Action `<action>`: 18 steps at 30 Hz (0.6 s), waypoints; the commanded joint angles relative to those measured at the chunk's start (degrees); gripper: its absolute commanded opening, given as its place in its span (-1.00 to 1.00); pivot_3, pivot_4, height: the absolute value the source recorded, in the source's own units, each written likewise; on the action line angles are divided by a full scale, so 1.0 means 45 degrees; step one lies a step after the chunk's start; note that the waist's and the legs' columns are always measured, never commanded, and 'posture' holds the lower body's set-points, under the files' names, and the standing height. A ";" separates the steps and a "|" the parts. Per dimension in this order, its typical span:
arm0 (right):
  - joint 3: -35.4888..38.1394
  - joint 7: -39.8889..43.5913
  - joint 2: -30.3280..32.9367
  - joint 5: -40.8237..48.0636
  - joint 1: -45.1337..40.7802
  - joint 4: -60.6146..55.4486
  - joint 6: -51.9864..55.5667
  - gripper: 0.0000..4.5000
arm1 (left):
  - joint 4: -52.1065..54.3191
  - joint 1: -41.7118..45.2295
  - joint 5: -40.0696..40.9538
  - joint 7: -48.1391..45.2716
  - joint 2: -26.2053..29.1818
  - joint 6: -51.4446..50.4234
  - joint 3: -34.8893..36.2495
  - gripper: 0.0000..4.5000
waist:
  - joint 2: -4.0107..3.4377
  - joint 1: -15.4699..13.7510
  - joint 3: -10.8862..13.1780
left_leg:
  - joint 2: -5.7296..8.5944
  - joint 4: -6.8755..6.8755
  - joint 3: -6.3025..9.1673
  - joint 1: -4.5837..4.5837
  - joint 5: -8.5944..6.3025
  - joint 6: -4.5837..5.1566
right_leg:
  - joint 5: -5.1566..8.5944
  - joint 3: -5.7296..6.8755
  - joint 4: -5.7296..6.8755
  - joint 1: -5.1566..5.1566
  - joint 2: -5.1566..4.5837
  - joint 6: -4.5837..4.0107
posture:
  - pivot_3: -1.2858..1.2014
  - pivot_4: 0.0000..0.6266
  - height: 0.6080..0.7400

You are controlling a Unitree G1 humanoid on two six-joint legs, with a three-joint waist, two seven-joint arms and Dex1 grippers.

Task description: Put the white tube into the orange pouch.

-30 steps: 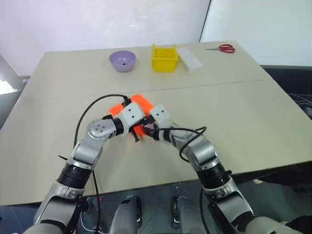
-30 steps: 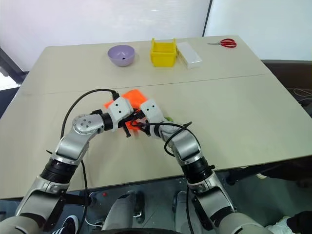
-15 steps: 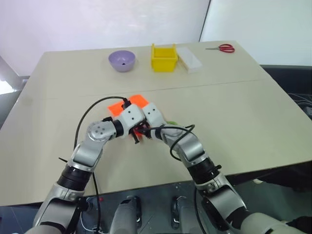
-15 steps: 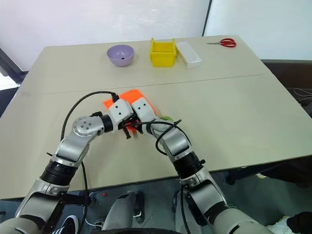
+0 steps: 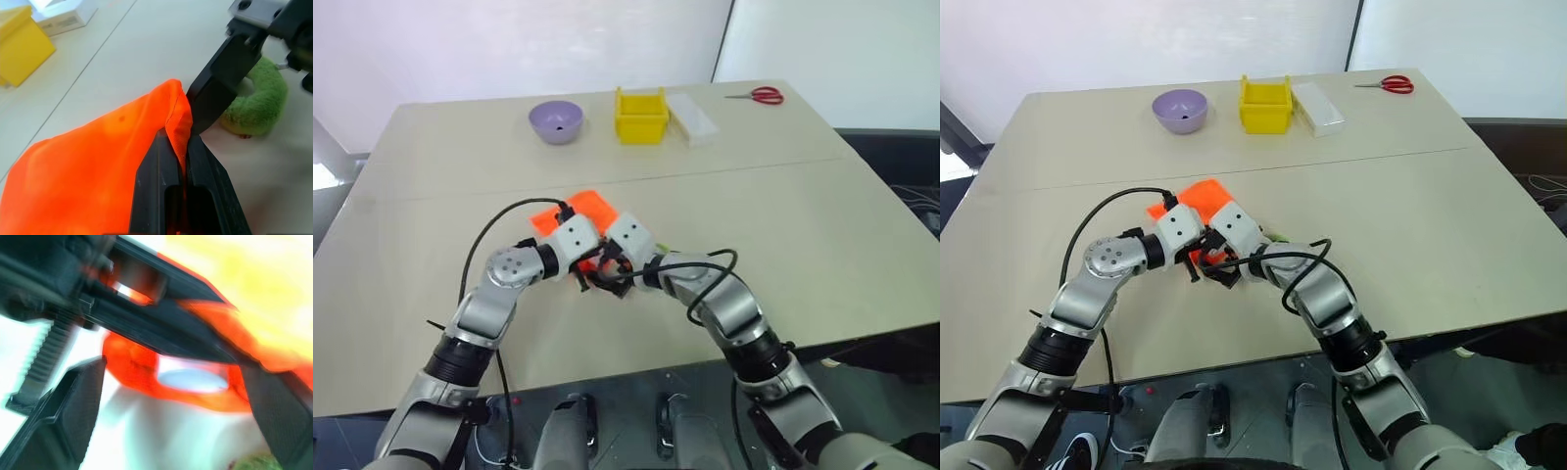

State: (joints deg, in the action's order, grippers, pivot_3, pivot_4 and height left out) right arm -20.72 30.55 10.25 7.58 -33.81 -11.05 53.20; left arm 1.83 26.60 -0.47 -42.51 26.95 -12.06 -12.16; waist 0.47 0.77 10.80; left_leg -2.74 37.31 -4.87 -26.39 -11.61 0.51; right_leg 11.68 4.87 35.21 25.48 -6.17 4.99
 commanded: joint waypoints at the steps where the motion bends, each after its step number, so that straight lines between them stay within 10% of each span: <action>1: -0.0038 0.0395 0.0471 0.0337 0.0212 -0.1270 0.0054 0.98 | -0.0042 0.0047 -0.0067 0.0011 0.0064 0.0421 0.0068 -1.00 | 0.0000 -0.0003 0.0000 | -0.0001 0.0000 0.0001 0.0000 0.0000 0.0000 | 0.0000 0.0000 0.0000 0.0000 0.0001 0.0000 | 0.03 -0.52 1.00; 13: 0.2578 0.3045 0.3481 0.3172 0.1432 -0.4337 -0.0269 0.98 | 0.0273 -0.0757 0.0806 -0.1038 0.0710 0.1271 0.0566 -1.00 | 0.0002 -0.0038 0.0000 | 0.0001 -0.0018 0.0007 -0.0001 -0.0002 -0.0004 | 0.0000 0.0000 -0.0028 0.0001 -0.0026 -0.0004 | 0.03 -0.52 1.00; 18: 0.2535 0.2647 0.5150 0.1409 0.1875 -0.2578 -0.2518 0.98 | -0.0081 -0.0960 0.0440 -0.1458 0.1158 0.2108 0.0214 -1.00 | 0.0002 -0.0043 0.0000 | 0.0000 -0.0013 0.0003 0.0005 -0.0023 -0.0039 | -0.0003 0.0000 -0.0036 -0.0002 -0.0036 -0.0014 | 0.03 -0.52 1.00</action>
State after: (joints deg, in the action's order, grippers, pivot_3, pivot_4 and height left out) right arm -10.23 43.65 32.55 16.78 -25.49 -24.48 46.13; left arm 0.84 22.39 1.74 -48.57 32.07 -4.24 -10.99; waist 0.48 0.57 10.80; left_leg -2.73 37.26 -4.87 -26.37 -11.71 0.33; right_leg 11.65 4.88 35.04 25.47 -6.36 4.91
